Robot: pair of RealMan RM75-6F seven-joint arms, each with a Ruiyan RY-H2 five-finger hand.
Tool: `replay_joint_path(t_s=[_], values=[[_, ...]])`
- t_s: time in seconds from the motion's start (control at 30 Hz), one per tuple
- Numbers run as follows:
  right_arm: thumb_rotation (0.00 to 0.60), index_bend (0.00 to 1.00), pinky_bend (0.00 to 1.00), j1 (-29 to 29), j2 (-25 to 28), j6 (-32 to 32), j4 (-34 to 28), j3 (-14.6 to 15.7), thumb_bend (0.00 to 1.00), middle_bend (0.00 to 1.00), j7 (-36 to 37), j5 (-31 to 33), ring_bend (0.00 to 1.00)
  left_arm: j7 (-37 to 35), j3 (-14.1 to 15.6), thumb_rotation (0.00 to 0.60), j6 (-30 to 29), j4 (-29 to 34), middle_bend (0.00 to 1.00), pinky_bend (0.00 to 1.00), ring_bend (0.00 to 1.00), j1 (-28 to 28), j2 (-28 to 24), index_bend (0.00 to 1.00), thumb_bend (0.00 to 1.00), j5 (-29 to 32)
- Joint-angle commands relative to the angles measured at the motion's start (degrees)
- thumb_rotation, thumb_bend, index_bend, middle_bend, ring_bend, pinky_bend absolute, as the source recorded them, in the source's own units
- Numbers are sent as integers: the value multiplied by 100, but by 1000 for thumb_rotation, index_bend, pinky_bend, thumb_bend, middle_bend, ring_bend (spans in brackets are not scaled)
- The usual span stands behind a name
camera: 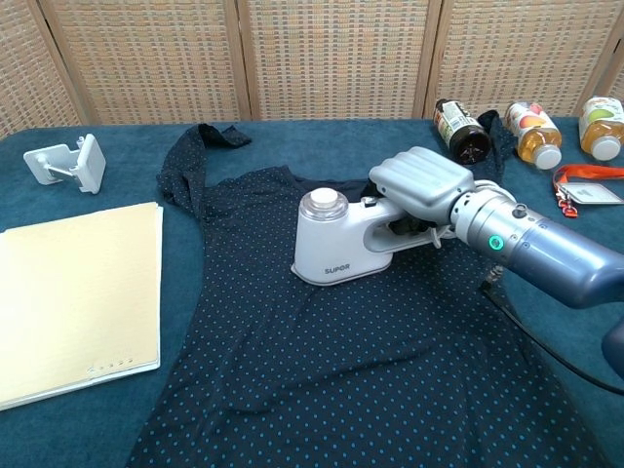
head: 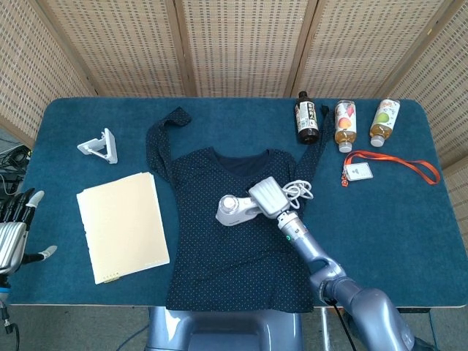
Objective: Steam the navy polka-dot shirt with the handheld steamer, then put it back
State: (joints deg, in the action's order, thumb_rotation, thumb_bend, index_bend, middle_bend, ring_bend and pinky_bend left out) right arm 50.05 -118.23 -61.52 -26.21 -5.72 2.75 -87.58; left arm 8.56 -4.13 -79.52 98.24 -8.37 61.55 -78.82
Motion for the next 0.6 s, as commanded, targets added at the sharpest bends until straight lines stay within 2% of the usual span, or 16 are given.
replay_joint_path(t_s=[0.03, 0.27, 0.6], values=[[600, 928, 1000, -74, -62, -40, 165, 53, 1000, 729, 154, -25, 816, 3, 2, 600, -5, -2, 0, 0, 0, 0, 3, 0, 0, -3], [600, 928, 1000, -375, 28, -478, 640, 318, 1000, 729, 506, -252, 816, 10, 4, 600, -42, 1, 0, 0, 0, 6, 9, 0, 0, -21], [600, 930, 1000, -837, 400, -1118, 1391, 922, 1000, 730, 244, -794, 817, 87, 38, 600, -108, 36, 0, 0, 0, 13, 36, 0, 0, -123]])
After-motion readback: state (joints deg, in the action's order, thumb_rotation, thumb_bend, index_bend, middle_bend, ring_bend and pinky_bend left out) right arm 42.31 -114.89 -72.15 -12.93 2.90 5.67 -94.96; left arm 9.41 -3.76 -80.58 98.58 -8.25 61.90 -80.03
